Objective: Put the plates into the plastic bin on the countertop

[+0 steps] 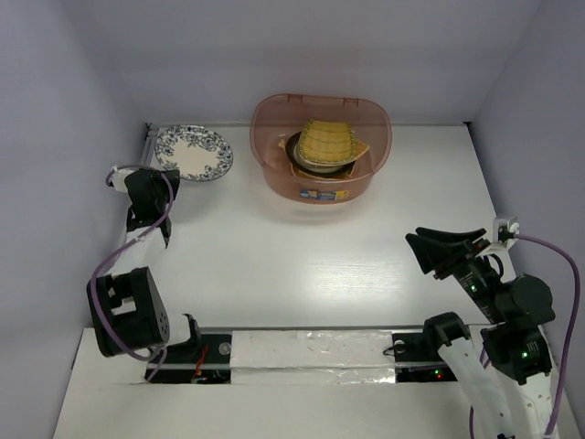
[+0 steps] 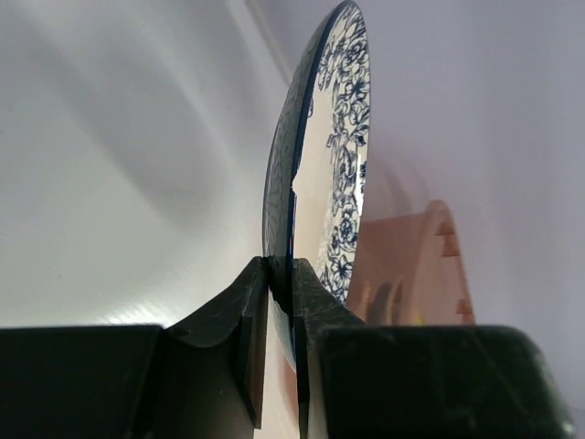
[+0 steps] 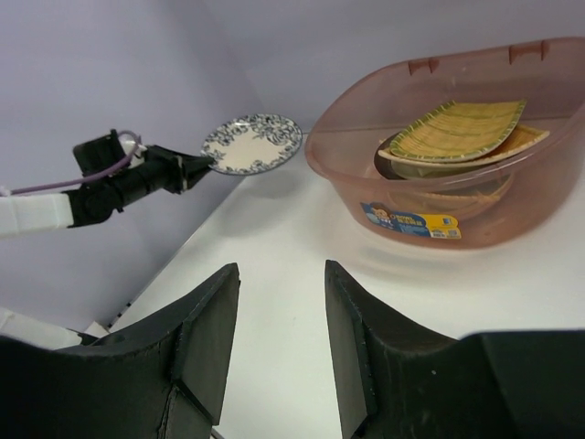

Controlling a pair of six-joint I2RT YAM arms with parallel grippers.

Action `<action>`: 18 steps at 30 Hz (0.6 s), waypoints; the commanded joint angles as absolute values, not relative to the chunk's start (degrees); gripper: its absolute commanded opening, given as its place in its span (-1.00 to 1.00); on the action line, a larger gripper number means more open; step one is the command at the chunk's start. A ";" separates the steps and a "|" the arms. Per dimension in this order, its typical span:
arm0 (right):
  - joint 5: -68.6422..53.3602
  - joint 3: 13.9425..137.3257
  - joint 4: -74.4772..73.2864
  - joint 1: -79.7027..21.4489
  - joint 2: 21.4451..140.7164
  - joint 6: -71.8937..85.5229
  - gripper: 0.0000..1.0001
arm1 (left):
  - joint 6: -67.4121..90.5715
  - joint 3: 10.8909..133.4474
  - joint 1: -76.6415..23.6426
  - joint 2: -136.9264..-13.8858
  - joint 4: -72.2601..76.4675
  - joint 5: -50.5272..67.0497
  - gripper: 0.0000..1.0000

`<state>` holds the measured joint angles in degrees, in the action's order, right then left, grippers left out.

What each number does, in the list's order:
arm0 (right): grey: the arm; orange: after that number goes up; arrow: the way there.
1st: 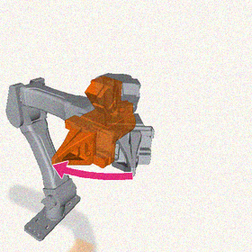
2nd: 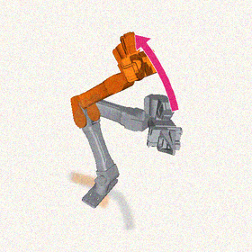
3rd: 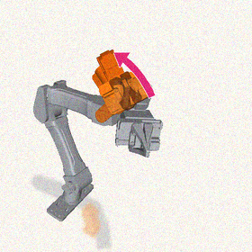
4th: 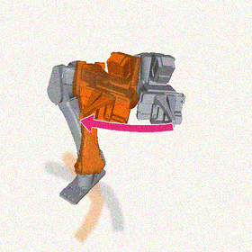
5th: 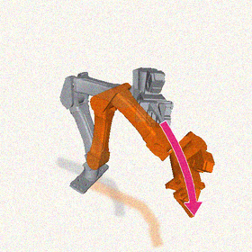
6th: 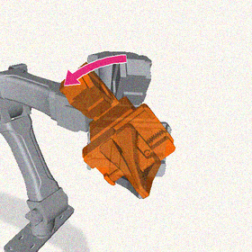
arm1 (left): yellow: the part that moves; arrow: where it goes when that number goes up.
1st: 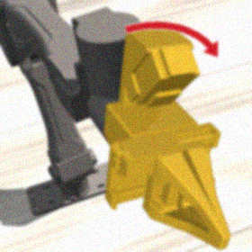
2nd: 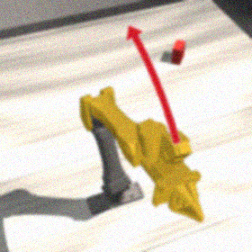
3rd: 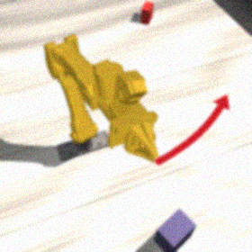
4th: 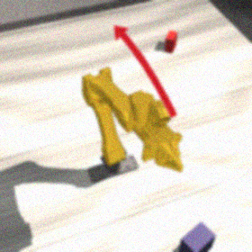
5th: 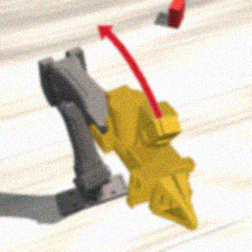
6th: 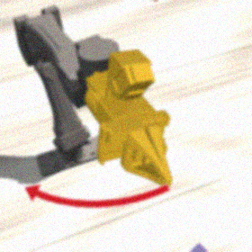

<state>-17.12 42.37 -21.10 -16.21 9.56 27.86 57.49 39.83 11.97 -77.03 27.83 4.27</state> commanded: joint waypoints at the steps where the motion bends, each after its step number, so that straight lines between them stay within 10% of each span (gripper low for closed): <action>1: -16.79 42.19 -20.92 -16.44 8.79 27.60 -0.04 | 57.66 48.42 11.95 -69.26 34.37 5.71 -1.00; 12: -17.67 41.57 -18.72 -16.44 10.20 28.83 -0.04 | 57.04 61.34 -3.24 -71.36 33.22 8.71 -1.00; 18: -15.91 41.92 -20.30 -16.44 9.93 28.74 -0.86 | 56.87 69.67 -12.65 -81.90 33.40 8.53 -1.00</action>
<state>-16.84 41.71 -21.43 -16.21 9.54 28.67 55.86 63.29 -10.57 -79.88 24.47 7.90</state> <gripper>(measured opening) 0.091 0.079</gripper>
